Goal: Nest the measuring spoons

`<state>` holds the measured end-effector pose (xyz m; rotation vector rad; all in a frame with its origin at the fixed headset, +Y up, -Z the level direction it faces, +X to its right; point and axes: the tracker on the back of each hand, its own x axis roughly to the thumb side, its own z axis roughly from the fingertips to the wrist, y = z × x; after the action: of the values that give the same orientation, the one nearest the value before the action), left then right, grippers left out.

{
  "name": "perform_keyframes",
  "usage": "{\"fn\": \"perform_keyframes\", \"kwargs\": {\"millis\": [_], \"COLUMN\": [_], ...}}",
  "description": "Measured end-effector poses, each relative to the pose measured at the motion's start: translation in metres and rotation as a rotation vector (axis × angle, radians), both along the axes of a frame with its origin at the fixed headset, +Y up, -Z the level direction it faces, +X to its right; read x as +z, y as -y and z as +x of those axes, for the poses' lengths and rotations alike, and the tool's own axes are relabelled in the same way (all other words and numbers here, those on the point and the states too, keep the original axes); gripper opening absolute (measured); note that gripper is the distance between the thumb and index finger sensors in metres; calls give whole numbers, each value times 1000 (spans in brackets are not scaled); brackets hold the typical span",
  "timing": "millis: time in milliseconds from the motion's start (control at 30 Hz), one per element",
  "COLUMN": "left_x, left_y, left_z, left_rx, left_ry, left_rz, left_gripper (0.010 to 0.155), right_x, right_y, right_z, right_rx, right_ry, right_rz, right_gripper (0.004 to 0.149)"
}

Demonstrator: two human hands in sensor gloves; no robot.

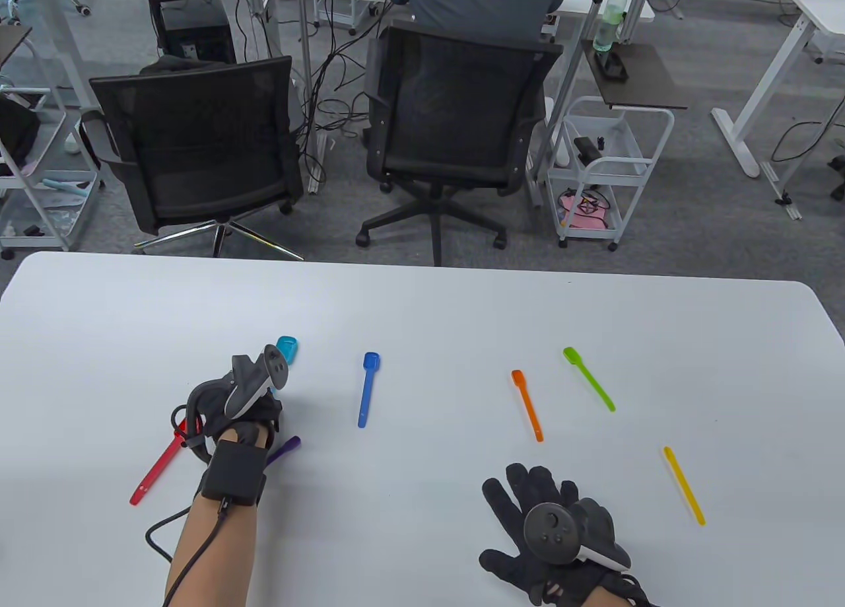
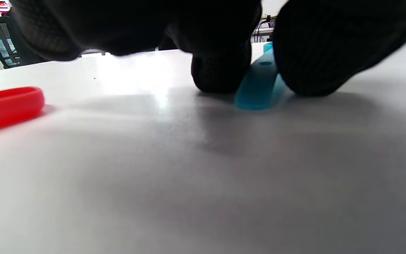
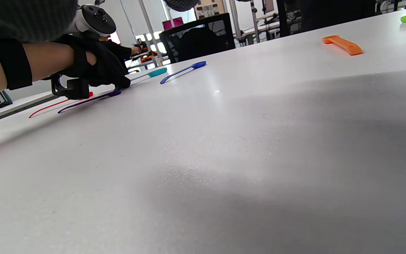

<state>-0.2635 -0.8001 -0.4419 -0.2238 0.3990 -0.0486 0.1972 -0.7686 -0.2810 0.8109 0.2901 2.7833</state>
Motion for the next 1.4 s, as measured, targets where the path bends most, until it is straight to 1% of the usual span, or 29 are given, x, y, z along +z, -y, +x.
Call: {"fn": "perform_keyframes", "kwargs": {"millis": [800,967,1233,1400], "left_x": [1,2,6,14], "left_y": [-3,-3,-16,-26], "left_z": [4,3,6,12], "left_rx": [-12,-15,-21,-16], "left_ry": [4,6,6,-1], "left_rz": [10,27,74,90], "left_gripper": [60,59,59,59], "right_x": [-2,-2,-2,-2], "right_y": [1,1,1,1], "right_z": [1,1,2,2], "right_rx": [3,5,4,2], "right_ry": [12,14,13,12], "right_rz": [-12,-14,-13,-8], "right_gripper": [96,96,95,95]}}
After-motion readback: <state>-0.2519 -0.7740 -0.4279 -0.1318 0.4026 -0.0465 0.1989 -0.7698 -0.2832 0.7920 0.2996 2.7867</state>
